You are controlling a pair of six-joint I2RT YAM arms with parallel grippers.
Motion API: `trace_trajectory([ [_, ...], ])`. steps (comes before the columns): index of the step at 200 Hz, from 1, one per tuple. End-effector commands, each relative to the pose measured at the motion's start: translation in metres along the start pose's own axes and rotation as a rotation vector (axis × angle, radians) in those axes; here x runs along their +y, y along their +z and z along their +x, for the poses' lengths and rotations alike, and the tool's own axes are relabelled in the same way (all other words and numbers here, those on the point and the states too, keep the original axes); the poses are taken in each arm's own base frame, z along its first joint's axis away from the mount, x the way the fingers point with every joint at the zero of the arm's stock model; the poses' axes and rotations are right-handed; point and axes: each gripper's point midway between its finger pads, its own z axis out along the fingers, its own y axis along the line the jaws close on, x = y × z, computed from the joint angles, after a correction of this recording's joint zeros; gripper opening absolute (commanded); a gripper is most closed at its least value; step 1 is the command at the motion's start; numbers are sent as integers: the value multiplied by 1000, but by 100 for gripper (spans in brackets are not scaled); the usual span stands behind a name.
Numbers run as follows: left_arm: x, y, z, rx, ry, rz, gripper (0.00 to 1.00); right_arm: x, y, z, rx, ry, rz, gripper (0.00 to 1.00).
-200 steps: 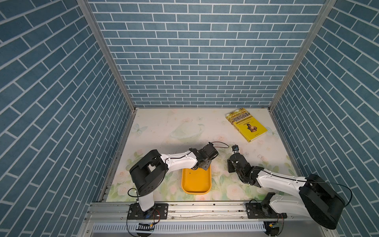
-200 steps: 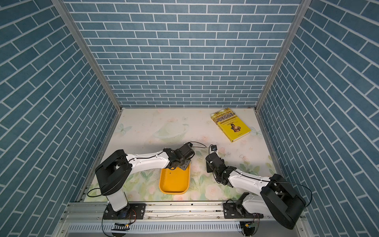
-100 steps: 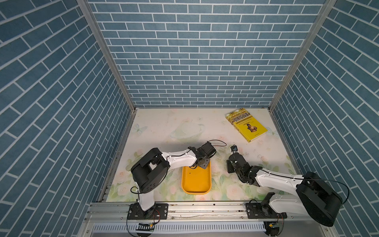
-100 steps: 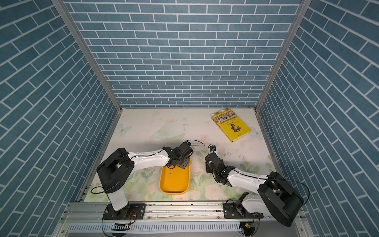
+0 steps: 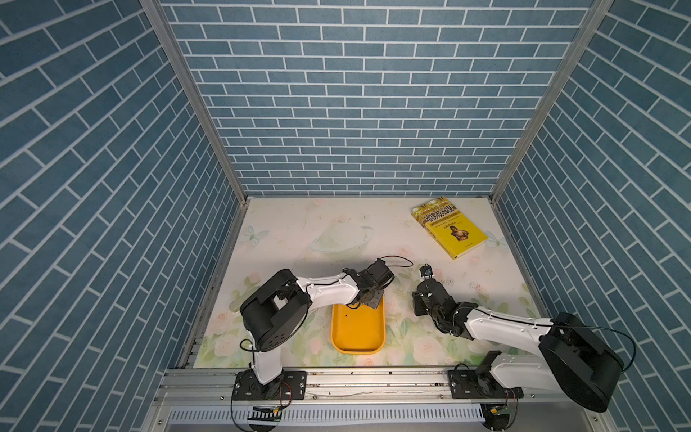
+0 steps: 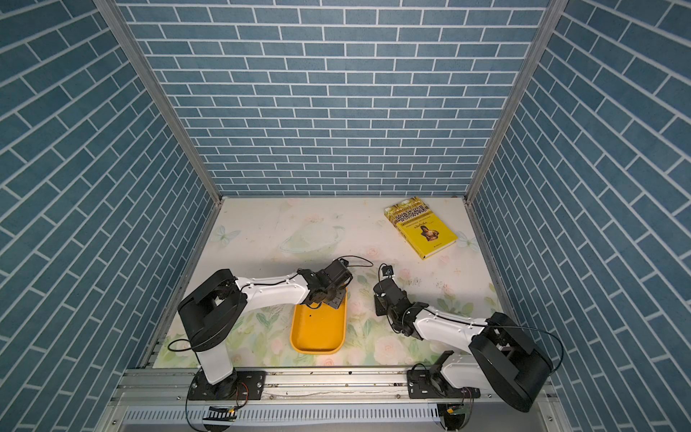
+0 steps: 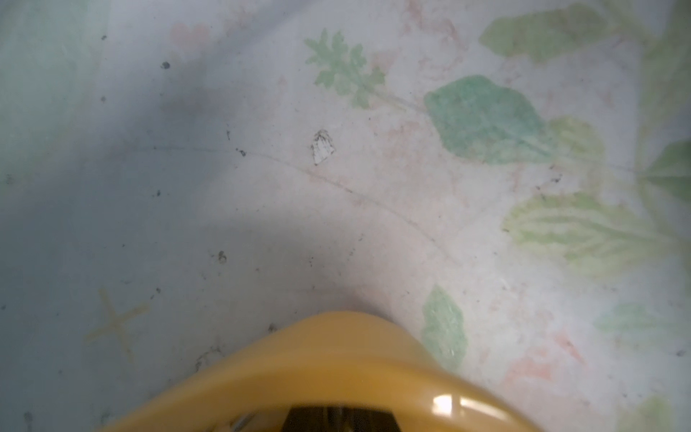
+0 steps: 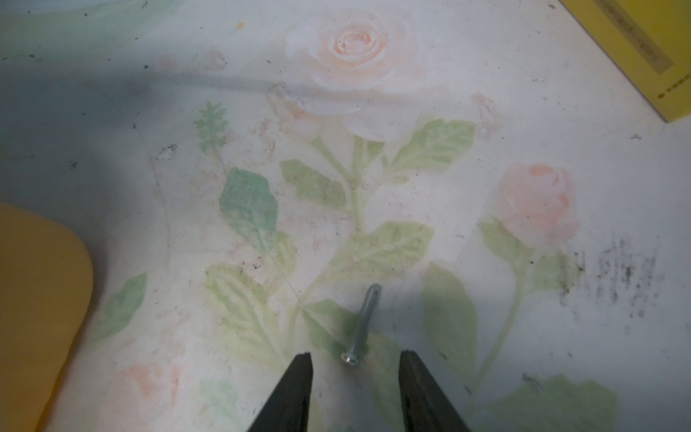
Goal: Take out the screws from the storage box
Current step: Pick up the screw from the storage box.
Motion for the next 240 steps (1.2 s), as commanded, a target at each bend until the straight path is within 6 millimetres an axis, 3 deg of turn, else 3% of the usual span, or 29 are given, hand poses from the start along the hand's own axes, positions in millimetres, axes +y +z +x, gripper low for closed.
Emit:
trace_trajectory([
  [1, 11, 16, 37, 119, 19, -38, 10, 5, -1, -12, -26, -14, -18, 43],
  [23, 10, 11, 31, 96, 14, -30, 0, 6, -3, -15, -37, -11, -22, 43],
  [83, 12, -1, 18, 49, 2, -32, 0, 8, -5, -17, -47, -14, -35, 43],
  [126, 0, -58, -25, -133, -57, 80, 0, 9, -12, -24, -82, -15, -52, 42],
  [154, -3, -85, -41, -210, -73, 131, 0, 10, -20, -31, -117, -9, -70, 43],
  [240, 23, -124, -31, -329, -170, 106, 0, 23, -60, -53, -283, -11, -229, 51],
])
